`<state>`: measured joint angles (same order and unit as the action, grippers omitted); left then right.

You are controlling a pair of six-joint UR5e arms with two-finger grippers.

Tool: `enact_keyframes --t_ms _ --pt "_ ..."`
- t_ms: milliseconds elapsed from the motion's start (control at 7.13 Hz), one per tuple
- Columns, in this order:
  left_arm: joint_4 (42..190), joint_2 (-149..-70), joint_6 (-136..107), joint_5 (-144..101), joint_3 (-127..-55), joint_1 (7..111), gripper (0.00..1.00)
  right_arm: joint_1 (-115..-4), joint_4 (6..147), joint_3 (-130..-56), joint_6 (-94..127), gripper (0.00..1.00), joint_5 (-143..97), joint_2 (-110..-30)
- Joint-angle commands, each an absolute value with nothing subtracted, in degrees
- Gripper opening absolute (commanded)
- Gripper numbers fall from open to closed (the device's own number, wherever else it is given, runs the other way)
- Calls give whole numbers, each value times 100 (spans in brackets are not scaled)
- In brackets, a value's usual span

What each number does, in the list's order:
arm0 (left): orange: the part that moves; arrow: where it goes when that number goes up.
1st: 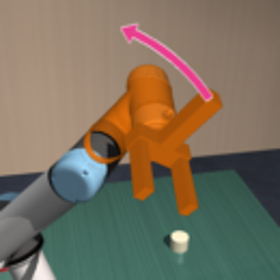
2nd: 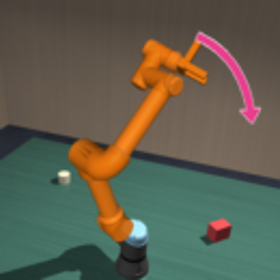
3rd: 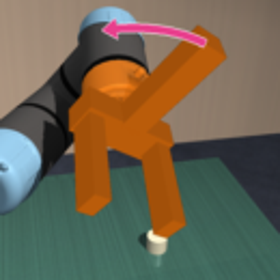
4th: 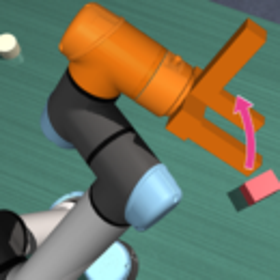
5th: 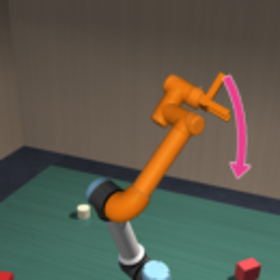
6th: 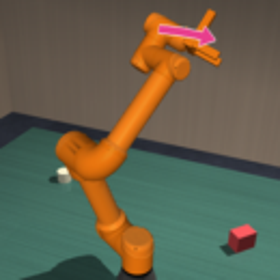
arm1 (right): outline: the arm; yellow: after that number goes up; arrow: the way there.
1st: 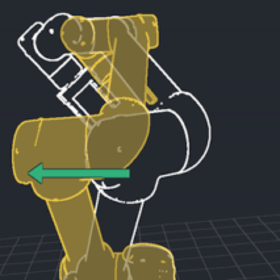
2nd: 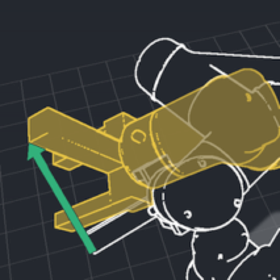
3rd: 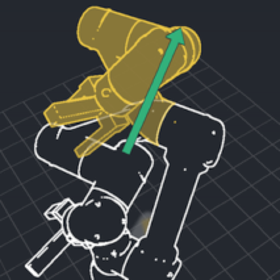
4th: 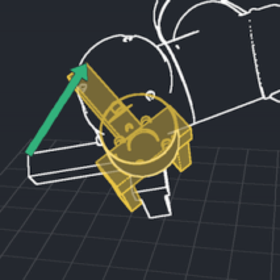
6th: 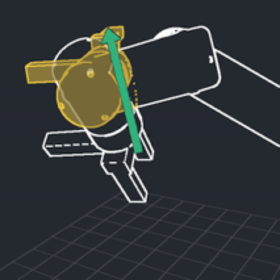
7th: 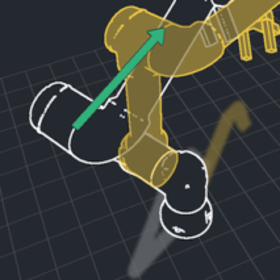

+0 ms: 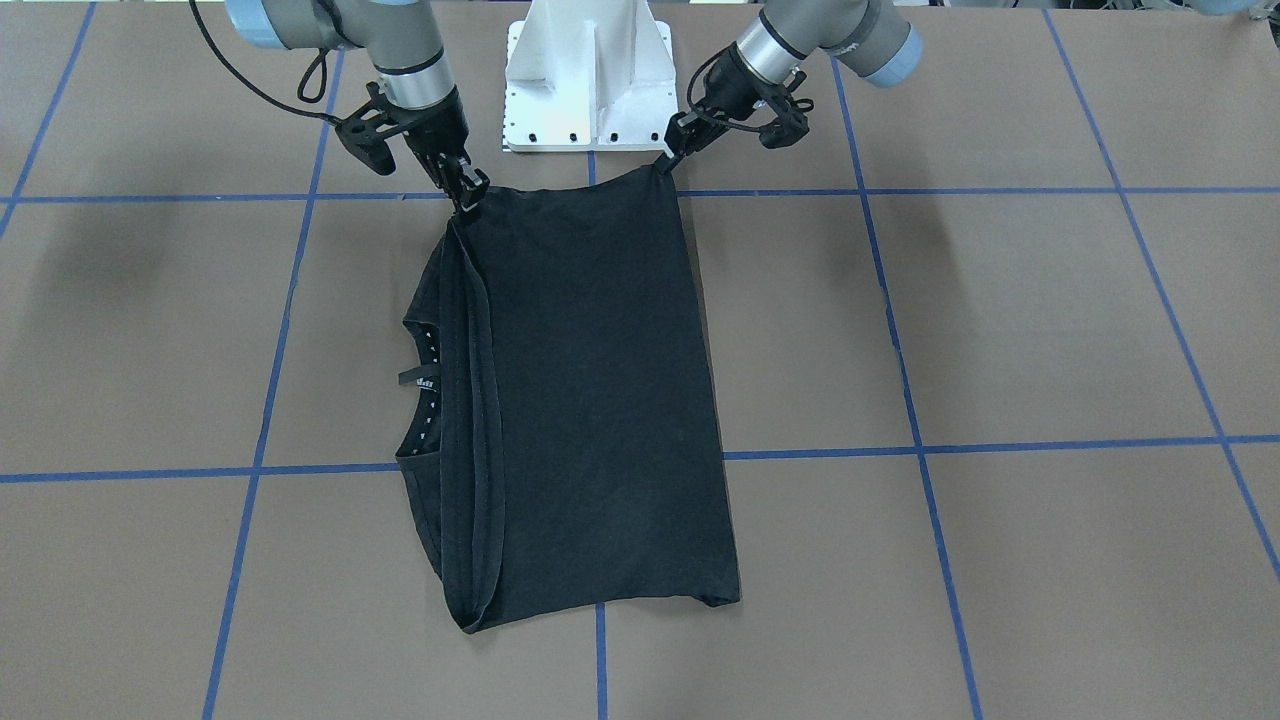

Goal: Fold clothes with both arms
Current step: 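Grasp the shirt edge nearest the robot with both grippers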

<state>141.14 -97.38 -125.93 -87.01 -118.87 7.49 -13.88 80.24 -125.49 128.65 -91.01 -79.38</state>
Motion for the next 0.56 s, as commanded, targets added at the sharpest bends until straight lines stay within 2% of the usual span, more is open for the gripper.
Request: enact_keyframes --t_ms 0,140,421 --pt "13610 -9649 -12769 -8710 -12618 1070 0 -1798 8016 -12893 12850 0 -9533 -7964" --pt "13344 -9868 -12710 -8936 -12630 1533 0 -2446 7998 -12859 12815 0 -10223 -7867" --pt "13036 -10472 -12517 -9280 -12168 2378 0 -3266 7989 -12160 12762 0 -10975 -7175"
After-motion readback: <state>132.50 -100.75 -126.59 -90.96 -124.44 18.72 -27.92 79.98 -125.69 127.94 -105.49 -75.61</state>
